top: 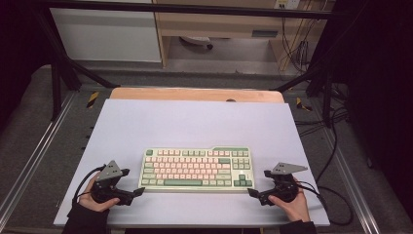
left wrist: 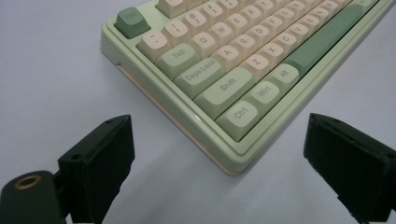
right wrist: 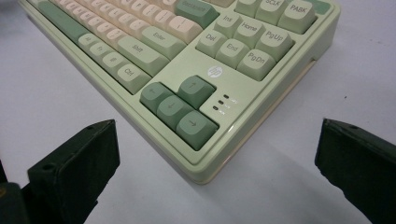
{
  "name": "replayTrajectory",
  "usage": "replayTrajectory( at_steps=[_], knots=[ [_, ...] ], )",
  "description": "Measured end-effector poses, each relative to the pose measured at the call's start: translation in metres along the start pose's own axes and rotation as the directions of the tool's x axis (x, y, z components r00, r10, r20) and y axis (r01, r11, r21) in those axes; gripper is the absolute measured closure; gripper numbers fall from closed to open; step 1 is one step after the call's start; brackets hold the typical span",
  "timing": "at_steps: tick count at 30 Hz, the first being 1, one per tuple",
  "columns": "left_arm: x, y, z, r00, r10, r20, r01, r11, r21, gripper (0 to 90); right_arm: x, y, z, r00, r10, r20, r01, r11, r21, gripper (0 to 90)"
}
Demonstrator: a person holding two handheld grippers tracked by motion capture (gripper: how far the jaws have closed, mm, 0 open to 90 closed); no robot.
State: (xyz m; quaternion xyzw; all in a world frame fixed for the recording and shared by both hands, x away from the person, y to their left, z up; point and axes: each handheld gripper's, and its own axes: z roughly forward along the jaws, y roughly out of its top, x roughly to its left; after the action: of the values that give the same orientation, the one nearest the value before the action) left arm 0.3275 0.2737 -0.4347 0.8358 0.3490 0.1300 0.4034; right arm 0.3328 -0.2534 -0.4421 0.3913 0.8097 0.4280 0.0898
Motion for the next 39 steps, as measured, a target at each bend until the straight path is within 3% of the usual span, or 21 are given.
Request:
replayTrajectory(
  at_steps=[27, 39],
  knots=[
    [-0.0006, 0.0013, -0.0005, 1.0000, -0.001, 0.001, 0.001, 1.0000, -0.001, 9.6, 0.0001, 0.0002, -0.0006, 1.0000, 0.001, -0.001, -0.001, 1.000, 0.000, 0.3],
    [-0.0023, 0.0075, -0.0062, 1.0000, 0.000, -0.006, -0.001, 0.9996, -0.027, 10.3, 0.0000, 0.0001, -0.0005, 1.0000, -0.005, 0.000, 0.005, 1.000, 0.002, 0.4]
  ],
)
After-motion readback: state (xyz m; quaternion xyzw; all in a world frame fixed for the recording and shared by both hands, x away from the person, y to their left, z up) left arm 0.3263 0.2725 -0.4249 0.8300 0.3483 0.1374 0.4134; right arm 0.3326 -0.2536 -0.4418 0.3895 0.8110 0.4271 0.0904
